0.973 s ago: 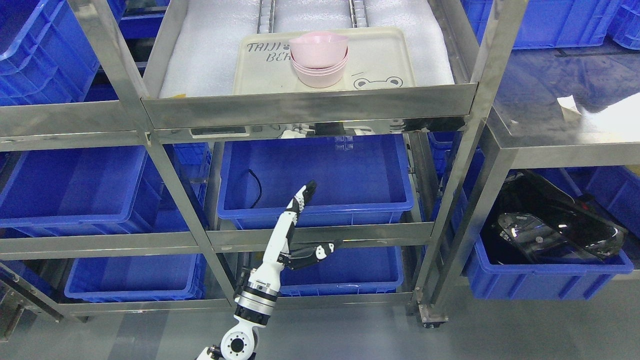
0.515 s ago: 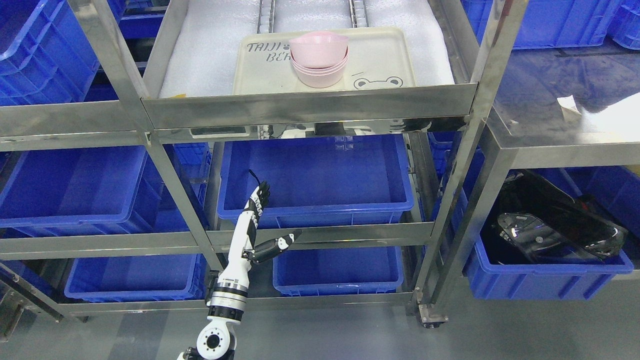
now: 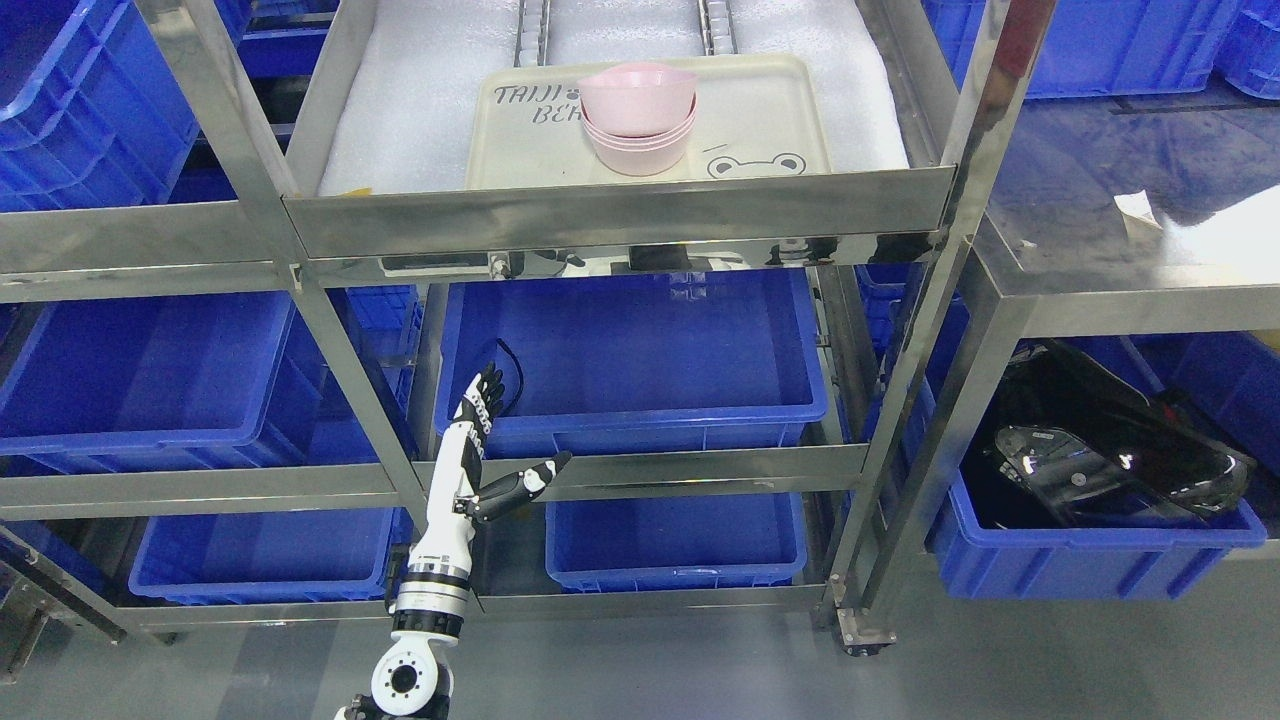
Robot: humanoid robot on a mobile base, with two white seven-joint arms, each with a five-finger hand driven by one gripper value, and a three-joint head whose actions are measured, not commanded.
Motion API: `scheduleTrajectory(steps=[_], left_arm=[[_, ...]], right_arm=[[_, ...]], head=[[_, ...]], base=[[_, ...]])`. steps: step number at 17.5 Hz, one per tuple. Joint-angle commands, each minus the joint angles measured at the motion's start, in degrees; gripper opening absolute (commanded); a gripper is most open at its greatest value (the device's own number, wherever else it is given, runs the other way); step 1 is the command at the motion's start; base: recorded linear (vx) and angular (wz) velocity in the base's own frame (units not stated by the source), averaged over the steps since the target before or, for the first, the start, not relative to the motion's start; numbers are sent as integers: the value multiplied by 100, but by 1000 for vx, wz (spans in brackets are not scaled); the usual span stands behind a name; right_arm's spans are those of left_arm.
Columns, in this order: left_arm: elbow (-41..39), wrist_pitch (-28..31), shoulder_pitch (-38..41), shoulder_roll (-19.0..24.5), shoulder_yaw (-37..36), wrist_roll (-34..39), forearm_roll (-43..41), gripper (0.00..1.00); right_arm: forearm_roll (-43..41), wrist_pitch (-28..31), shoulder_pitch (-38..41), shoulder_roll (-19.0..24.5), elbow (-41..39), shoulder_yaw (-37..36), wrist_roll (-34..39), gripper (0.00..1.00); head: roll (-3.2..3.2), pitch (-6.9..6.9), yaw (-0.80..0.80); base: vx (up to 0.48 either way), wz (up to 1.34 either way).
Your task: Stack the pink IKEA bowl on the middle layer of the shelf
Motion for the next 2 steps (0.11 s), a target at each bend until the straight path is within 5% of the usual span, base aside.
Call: scheduleTrajectory(steps=[1, 2], left_arm=[[16, 3, -14, 99, 243, -8, -7, 100], [16, 3, -14, 99, 243, -17, -7, 100]], right_arm=[[1, 2, 88, -100, -100, -1, -2, 100], [0, 2, 88, -100, -100, -1, -2, 100]], head=[[0, 0, 0], [0, 0, 0]], base=[[0, 0], [0, 0]])
